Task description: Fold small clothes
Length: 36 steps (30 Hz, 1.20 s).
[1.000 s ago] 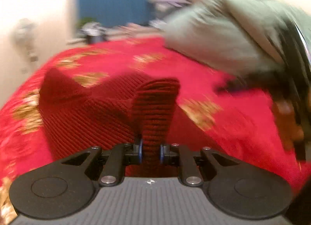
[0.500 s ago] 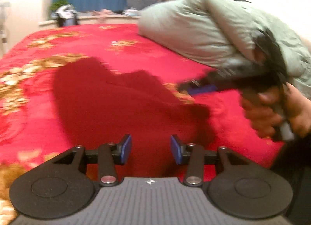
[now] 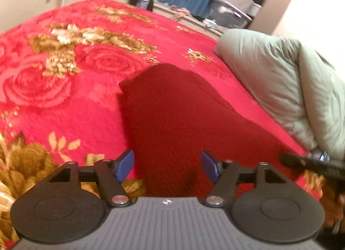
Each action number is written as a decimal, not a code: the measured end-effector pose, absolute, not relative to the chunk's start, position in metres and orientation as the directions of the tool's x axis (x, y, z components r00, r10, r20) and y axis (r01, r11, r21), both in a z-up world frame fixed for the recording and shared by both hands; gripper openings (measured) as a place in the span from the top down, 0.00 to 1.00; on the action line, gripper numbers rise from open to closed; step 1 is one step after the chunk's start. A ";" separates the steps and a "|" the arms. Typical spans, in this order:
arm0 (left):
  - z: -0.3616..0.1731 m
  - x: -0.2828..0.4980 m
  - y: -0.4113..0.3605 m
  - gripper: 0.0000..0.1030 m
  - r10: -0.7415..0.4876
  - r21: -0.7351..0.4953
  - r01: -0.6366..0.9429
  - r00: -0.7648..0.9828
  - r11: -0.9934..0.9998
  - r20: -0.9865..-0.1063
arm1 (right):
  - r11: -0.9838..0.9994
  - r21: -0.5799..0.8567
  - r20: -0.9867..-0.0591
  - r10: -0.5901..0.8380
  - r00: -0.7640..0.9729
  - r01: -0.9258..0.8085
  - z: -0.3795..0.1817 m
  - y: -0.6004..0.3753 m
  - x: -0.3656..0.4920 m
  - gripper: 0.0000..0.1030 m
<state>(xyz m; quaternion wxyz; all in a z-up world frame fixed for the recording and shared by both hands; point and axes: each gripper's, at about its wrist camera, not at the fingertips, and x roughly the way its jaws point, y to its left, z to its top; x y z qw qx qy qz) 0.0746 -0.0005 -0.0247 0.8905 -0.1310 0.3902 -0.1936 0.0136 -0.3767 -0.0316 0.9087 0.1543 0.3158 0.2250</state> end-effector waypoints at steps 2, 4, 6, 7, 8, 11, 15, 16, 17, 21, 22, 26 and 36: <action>-0.026 0.085 -0.004 0.26 -0.458 -0.416 0.222 0.613 0.882 -0.644 | 0.870 0.398 -0.515 0.475 0.713 -0.291 -0.028 -0.393 0.002 0.83; -0.027 0.095 -0.012 0.22 -0.469 -0.435 0.215 0.604 0.874 -0.644 | 0.884 0.402 -0.546 0.439 0.714 -0.237 -0.036 -0.412 -0.009 0.83; -0.030 0.104 -0.022 0.18 -0.491 -0.460 0.217 0.591 0.861 -0.640 | 0.895 0.406 -0.584 0.408 0.702 -0.182 -0.048 -0.428 -0.016 0.83; -0.031 0.110 -0.028 0.18 -0.512 -0.481 0.223 0.577 0.848 -0.636 | 0.908 0.388 -0.621 0.384 0.684 -0.158 -0.056 -0.433 -0.018 0.83; -0.034 0.115 -0.033 0.17 -0.531 -0.499 0.228 0.562 0.836 -0.634 | 0.922 0.361 -0.656 0.359 0.665 -0.142 -0.064 -0.434 -0.019 0.84; -0.051 0.134 -0.049 0.16 -0.540 -0.518 0.201 0.512 0.831 -0.668 | 0.938 0.330 -0.747 0.328 0.578 -0.106 -0.093 -0.430 -0.016 0.83; -0.075 0.152 -0.057 0.15 -0.558 -0.553 0.163 0.464 0.817 -0.688 | 0.918 0.379 -0.678 0.359 0.641 -0.114 -0.084 -0.437 -0.014 0.71; -0.078 0.155 -0.058 0.15 -0.566 -0.563 0.159 0.455 0.811 -0.687 | 0.904 0.417 -0.635 0.366 0.680 -0.098 -0.078 -0.445 -0.013 0.60; -0.080 0.158 -0.059 0.15 -0.580 -0.576 0.162 0.446 0.802 -0.682 | 0.889 0.452 -0.598 0.368 0.712 -0.079 -0.074 -0.451 -0.011 0.45; -0.094 0.170 -0.063 0.08 -0.607 -0.610 0.148 0.425 0.778 -0.671 | 0.845 0.535 -0.567 0.362 0.740 -0.003 -0.080 -0.464 0.013 0.35; -0.099 0.174 -0.064 0.07 -0.618 -0.625 0.140 0.417 0.768 -0.666 | 0.851 0.526 -0.587 0.352 0.729 0.013 -0.086 -0.462 0.022 0.35; -0.116 0.187 -0.066 0.06 -0.657 -0.687 0.090 0.402 0.721 -0.637 | 0.842 0.537 -0.624 0.356 0.695 0.051 -0.106 -0.456 0.046 0.23; -0.076 0.176 -0.070 0.37 -0.619 -0.601 0.212 0.474 0.770 -0.626 | 0.766 0.641 -0.560 0.412 0.719 0.061 -0.110 -0.440 0.068 0.50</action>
